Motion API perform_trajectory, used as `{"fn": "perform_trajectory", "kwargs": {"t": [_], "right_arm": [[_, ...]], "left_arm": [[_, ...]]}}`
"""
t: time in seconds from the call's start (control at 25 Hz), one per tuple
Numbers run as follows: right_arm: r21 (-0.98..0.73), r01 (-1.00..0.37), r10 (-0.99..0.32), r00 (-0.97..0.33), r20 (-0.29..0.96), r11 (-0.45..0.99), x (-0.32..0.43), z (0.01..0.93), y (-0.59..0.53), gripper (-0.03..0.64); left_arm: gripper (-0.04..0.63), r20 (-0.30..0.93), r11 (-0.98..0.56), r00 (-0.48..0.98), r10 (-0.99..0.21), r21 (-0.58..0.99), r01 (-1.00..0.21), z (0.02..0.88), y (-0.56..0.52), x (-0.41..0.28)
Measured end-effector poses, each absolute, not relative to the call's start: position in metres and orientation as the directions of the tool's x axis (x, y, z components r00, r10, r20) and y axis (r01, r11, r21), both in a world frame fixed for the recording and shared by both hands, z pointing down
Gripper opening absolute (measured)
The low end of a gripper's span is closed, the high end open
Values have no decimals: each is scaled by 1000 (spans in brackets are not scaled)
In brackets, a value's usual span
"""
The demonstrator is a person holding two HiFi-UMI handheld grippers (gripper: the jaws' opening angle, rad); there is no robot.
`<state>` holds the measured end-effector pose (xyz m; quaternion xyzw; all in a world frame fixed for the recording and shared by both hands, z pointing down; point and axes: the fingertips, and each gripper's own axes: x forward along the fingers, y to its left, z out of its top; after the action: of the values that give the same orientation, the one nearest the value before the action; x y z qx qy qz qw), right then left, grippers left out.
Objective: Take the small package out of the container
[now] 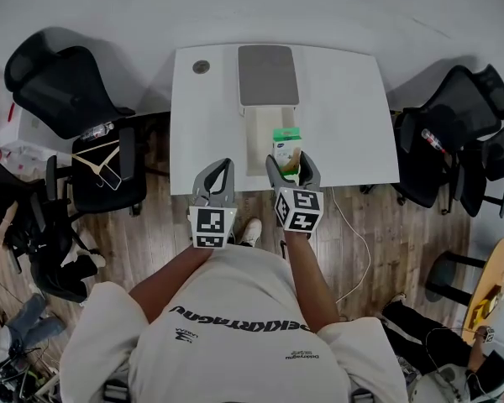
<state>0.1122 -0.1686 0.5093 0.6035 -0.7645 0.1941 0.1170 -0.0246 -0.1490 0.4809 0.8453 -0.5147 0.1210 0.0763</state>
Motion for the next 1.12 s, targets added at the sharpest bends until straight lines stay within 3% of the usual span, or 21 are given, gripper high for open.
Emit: {"fn": "perform_trajectory", "kwargs": {"t": [1.12], "right_arm": [[-107, -974, -936, -224, 272, 202, 99, 458, -151, 347]], "left_arm": [[-1, 214, -448, 444, -870, 29, -893, 454, -155, -36]]}}
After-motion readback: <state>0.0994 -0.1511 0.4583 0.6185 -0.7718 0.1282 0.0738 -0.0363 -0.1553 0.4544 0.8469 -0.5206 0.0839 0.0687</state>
